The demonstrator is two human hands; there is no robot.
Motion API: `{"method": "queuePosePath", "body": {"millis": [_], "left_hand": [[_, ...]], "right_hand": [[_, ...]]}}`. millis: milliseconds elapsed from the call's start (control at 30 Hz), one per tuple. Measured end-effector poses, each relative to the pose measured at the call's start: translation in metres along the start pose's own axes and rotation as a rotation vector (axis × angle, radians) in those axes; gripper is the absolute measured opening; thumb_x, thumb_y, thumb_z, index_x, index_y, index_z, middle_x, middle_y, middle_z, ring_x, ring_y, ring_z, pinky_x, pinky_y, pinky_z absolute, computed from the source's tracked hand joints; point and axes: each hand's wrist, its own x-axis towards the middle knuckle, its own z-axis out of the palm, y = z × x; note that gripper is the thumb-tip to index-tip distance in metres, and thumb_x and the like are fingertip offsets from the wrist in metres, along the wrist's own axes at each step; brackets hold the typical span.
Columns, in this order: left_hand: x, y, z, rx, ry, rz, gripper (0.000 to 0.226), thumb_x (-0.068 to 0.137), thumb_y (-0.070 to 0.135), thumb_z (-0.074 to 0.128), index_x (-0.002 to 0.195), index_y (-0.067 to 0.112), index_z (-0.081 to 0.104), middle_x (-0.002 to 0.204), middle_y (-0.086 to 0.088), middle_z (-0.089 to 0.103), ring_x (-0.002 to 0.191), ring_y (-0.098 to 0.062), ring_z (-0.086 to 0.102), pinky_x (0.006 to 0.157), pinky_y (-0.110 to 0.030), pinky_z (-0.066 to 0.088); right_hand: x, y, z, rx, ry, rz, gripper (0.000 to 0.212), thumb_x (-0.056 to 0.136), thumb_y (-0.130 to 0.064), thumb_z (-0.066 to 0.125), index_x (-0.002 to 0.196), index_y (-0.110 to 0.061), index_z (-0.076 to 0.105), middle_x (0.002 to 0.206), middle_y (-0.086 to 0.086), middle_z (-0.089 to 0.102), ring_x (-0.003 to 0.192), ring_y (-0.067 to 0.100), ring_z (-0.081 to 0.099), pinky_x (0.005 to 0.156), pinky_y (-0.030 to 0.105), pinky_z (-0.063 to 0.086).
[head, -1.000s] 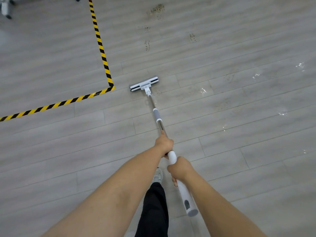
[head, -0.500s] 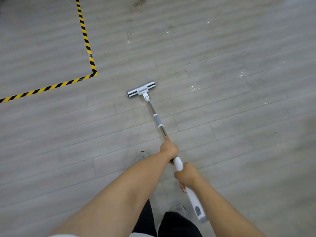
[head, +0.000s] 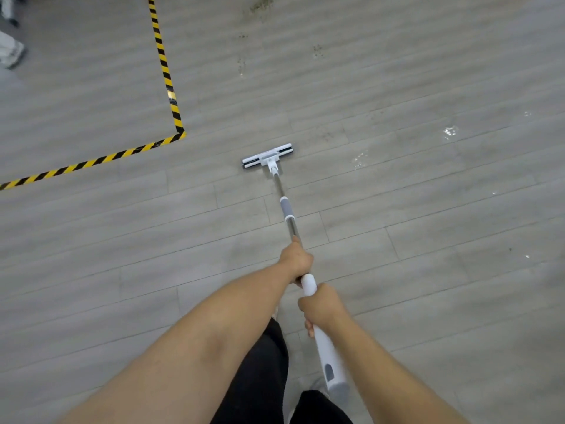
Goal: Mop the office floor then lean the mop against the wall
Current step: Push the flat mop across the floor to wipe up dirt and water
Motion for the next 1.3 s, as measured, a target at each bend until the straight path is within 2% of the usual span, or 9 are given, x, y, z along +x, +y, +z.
{"method": "queuePosePath", "body": {"millis": [100,167,300,633,833,967,1133,1233,1300], "left_hand": [[0.033,0.016,-0.040,-0.016,0.000,0.007,0.075,0.090,0.016,0.045,0.158,0.026,0.014,0.115,-0.013,0.060,0.097,-0.035,0.065,0.080,-0.048,0.061],[0.056,0.029,-0.066,-0.063,-0.002,0.004,0.076,0.088,0.015,0.045,0.157,0.028,0.017,0.115,-0.013,0.061,0.096,-0.035,0.066,0.080,-0.048,0.061],[0.101,0.056,-0.122,-0.106,-0.018,0.012,0.078,0.087,0.016,0.046,0.156,0.034,0.016,0.117,-0.010,0.059,0.096,-0.033,0.064,0.078,-0.048,0.061],[0.193,0.139,-0.247,-0.139,-0.065,-0.002,0.073,0.088,0.014,0.045,0.154,0.033,0.021,0.108,-0.010,0.061,0.084,-0.030,0.067,0.070,-0.047,0.063],[0.250,0.212,-0.311,-0.181,-0.073,-0.010,0.072,0.088,0.012,0.047,0.153,0.030,0.024,0.115,-0.014,0.060,0.091,-0.032,0.068,0.070,-0.046,0.062],[0.293,0.266,-0.365,-0.177,-0.059,-0.013,0.068,0.086,0.011,0.047,0.150,0.027,0.028,0.111,-0.015,0.060,0.089,-0.034,0.068,0.071,-0.058,0.060],[0.341,0.339,-0.442,-0.132,-0.020,-0.028,0.065,0.090,0.008,0.046,0.152,0.021,0.028,0.106,-0.016,0.060,0.081,-0.030,0.065,0.060,-0.043,0.061],[0.377,0.371,-0.487,-0.133,-0.001,-0.027,0.055,0.091,0.011,0.049,0.144,0.017,0.036,0.111,-0.017,0.059,0.087,-0.034,0.066,0.062,-0.048,0.062],[0.403,0.387,-0.512,-0.132,0.002,-0.025,0.055,0.092,0.012,0.051,0.144,0.018,0.036,0.113,-0.017,0.058,0.086,-0.033,0.065,0.056,-0.042,0.060]], "right_hand": [[0.024,-0.050,0.005,-0.018,0.025,-0.006,0.023,0.081,-0.007,0.052,0.104,-0.007,0.052,0.080,0.016,0.067,0.052,0.028,0.060,0.065,0.048,0.061],[0.040,-0.085,0.005,-0.028,0.035,0.000,0.024,0.082,-0.006,0.051,0.106,-0.007,0.053,0.081,0.017,0.066,0.052,0.027,0.059,0.061,0.045,0.060],[0.070,-0.156,0.004,-0.011,0.032,0.017,0.020,0.085,-0.001,0.048,0.105,-0.004,0.052,0.069,0.018,0.063,0.041,0.025,0.053,0.050,0.035,0.051],[0.134,-0.323,-0.017,-0.083,0.017,0.048,0.020,0.084,-0.001,0.046,0.104,-0.003,0.051,0.053,0.013,0.061,0.039,0.027,0.055,0.052,0.035,0.052],[0.168,-0.425,-0.058,-0.112,-0.005,0.033,0.020,0.084,0.001,0.044,0.102,-0.002,0.052,0.044,0.010,0.057,0.034,0.024,0.053,0.049,0.030,0.050],[0.201,-0.504,-0.082,-0.058,-0.016,0.044,0.016,0.086,0.003,0.044,0.099,-0.002,0.053,0.047,0.010,0.055,0.037,0.023,0.052,0.047,0.030,0.049],[0.244,-0.610,-0.110,-0.025,-0.052,0.055,0.030,0.087,0.003,0.045,0.115,0.000,0.054,0.051,0.012,0.058,0.040,0.023,0.055,0.046,0.030,0.050],[0.274,-0.670,-0.119,-0.051,-0.062,0.029,0.030,0.088,0.002,0.047,0.118,0.000,0.054,0.056,0.013,0.060,0.041,0.025,0.056,0.051,0.034,0.055],[0.295,-0.705,-0.121,-0.065,-0.064,0.014,0.030,0.089,0.002,0.047,0.118,0.000,0.054,0.057,0.014,0.061,0.039,0.025,0.055,0.049,0.034,0.054]]}}
